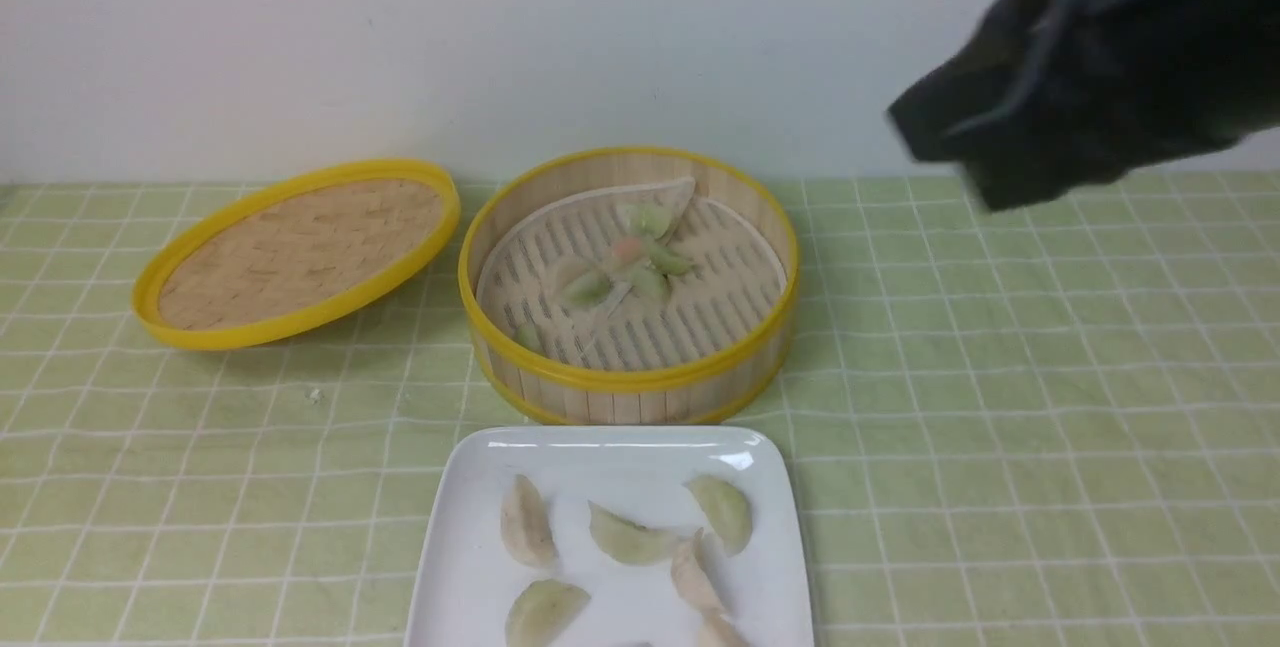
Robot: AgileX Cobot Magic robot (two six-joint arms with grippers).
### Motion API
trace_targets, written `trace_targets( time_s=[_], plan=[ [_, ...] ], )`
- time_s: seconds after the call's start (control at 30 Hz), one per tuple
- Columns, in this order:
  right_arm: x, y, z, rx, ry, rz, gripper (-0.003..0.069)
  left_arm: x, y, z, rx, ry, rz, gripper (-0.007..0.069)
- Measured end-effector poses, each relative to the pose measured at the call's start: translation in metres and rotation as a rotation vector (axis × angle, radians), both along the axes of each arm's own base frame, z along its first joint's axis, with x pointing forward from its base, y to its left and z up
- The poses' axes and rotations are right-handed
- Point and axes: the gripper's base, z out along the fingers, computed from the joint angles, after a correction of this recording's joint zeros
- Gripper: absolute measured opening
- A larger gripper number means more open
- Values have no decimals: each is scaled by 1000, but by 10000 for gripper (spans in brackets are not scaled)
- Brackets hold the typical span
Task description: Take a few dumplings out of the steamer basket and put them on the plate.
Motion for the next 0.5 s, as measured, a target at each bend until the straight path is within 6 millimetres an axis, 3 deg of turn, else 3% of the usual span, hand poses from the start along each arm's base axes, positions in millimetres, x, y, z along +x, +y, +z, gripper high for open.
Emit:
trace_targets(
  time_s=[0.1,0.23,0.3,0.37,0.5],
  plan=[
    [-38,-36,22,105,-94,-11,-15,1,0,1,-8,-16,0,-6],
    [-76,-74,22,212,-214,-26,-15,2,-1,5,-28,-59,0,-6],
    [-102,-100,11,295,-297,-45,-15,4,-2,9,-46,-99,1,-6],
    [-113,-113,-3,340,-342,-62,-15,5,-2,12,-60,-130,1,-6],
    [-143,-146,-52,485,-493,-101,-15,7,-3,20,-100,-220,3,-6]
  ],
)
